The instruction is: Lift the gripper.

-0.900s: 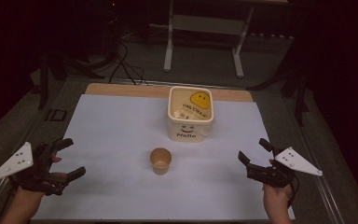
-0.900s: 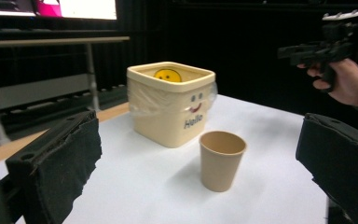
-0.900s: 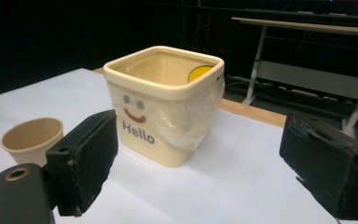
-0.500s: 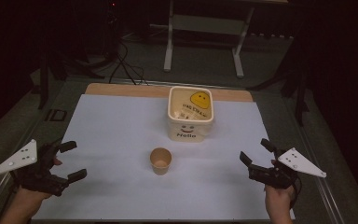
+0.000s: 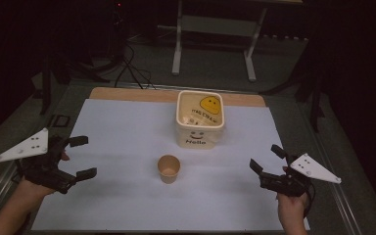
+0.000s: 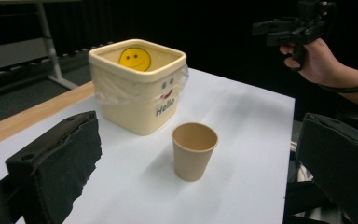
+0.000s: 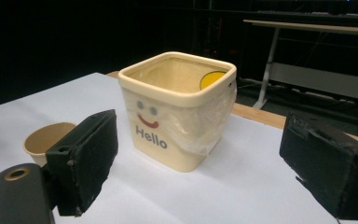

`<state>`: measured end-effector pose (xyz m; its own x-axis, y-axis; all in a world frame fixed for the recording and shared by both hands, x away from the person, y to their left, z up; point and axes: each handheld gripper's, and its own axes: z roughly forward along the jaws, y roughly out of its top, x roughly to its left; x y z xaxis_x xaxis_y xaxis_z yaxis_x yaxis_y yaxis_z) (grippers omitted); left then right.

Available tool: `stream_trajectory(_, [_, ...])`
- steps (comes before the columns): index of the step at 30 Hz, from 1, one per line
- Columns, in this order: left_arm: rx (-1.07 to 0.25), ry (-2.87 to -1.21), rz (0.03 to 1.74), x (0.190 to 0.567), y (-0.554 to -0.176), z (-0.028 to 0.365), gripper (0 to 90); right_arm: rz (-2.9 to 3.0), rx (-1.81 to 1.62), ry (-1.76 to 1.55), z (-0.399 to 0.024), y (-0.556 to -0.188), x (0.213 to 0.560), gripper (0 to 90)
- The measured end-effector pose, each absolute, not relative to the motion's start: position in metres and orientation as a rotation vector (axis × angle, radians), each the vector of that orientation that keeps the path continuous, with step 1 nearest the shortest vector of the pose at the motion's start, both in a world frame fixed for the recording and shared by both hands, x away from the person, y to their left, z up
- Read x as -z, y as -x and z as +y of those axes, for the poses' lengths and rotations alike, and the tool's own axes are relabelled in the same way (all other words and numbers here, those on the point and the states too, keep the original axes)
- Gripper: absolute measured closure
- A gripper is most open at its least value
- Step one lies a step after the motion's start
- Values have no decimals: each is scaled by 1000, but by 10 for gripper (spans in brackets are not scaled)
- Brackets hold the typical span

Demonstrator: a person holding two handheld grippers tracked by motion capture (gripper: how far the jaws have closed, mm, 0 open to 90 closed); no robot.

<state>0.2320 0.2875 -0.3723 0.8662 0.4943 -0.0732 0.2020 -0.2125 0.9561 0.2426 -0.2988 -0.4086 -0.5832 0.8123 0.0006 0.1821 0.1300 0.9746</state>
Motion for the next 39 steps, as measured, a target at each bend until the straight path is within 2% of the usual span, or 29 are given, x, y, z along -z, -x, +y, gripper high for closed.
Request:
stream_trajectory(16, [-269,-1926,399,339,-253,247,14,1877,-1488,-951,-297,-244,409,115])
stream_trajectory(39, [-191,-2081,246,340,-271,187,23,1909,-1504,-929,-293,-247,411,115])
